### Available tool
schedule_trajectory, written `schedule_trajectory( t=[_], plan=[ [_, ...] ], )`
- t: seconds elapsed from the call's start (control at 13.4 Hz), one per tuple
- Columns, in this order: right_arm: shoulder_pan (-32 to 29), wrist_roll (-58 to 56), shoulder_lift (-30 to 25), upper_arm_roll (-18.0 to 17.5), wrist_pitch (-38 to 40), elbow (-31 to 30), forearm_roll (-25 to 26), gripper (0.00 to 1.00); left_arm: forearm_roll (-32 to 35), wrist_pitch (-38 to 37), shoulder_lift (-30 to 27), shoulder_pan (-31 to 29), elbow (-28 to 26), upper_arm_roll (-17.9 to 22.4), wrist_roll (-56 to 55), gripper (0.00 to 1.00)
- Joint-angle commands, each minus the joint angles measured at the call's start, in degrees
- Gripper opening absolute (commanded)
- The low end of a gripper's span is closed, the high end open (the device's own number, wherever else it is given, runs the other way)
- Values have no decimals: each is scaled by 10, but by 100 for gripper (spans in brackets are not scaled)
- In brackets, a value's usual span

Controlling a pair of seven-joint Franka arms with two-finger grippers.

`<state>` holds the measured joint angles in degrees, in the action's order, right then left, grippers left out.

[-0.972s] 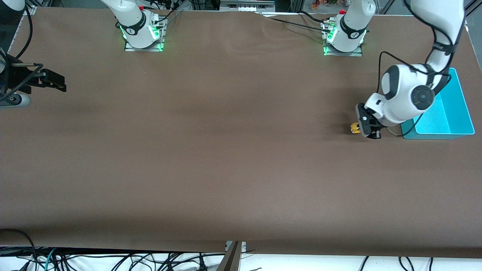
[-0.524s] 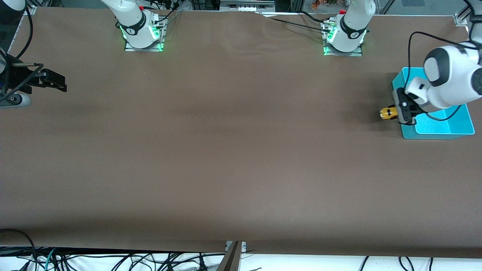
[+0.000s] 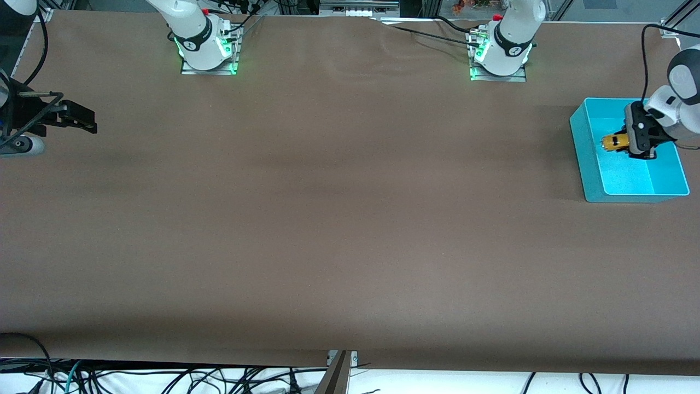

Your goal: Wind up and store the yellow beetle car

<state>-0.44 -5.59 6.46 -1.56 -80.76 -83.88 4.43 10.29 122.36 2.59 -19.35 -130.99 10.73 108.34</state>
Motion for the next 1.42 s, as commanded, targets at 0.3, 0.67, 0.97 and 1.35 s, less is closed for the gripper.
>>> schedule_trajectory(
  t=[0.3, 0.67, 0.97, 1.35],
  plan=[
    [-1, 5, 2, -2, 3, 8, -7, 100, 52, 150, -14, -14, -131, 72, 12, 0],
    [-2, 3, 4, -1, 4, 8, -7, 100, 53, 228, 18, -32, -161, 74, 12, 0],
    [-2, 3, 4, -2, 4, 8, -7, 100, 52, 255, 47, -33, -161, 75, 7, 51],
    [-3, 3, 5, -1, 4, 8, -7, 100, 52, 254, 51, -43, -158, 75, 5, 100]
  ],
)
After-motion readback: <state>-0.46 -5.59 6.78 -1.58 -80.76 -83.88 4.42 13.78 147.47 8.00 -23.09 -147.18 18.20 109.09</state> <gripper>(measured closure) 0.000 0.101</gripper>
